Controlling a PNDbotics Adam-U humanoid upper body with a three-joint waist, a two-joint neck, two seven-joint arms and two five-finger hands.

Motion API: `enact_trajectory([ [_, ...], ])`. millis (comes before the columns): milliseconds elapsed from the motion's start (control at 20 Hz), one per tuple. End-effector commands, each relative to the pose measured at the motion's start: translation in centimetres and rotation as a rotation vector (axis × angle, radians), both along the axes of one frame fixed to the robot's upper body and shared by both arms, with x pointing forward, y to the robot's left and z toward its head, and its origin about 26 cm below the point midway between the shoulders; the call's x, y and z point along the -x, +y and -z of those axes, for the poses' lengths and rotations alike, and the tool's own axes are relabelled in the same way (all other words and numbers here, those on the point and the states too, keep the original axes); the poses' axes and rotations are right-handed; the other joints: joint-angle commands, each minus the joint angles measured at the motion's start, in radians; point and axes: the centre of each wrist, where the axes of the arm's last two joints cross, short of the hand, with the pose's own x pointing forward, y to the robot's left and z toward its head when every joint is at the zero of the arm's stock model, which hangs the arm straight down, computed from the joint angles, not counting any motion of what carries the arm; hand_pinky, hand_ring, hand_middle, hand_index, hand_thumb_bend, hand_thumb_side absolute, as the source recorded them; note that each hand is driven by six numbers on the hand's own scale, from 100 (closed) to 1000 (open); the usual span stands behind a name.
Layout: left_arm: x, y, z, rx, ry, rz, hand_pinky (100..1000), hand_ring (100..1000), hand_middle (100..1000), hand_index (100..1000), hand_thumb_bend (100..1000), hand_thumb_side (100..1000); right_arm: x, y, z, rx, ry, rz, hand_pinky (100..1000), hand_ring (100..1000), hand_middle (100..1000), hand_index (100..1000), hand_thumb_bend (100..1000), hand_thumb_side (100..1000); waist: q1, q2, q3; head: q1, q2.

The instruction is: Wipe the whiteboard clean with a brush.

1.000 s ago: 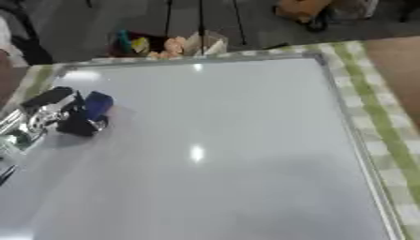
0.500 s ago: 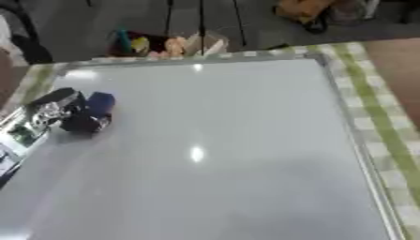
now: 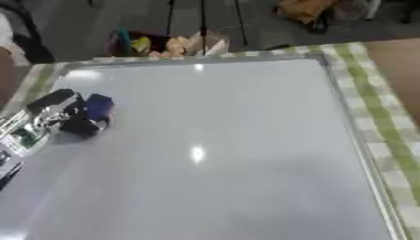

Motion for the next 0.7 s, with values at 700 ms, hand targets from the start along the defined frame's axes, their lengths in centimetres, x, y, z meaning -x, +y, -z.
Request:
enact_trajectory([
  [700,0.66,0.74,-1.43,-0.085,0.022,0.020,455,562,446,379,228,384,0.29,-0.26,-0.60,0.018,-0.010,0.000,660,582,507,695,100,799,-0.007,-0.023,0.010,-0.003,-0.013],
])
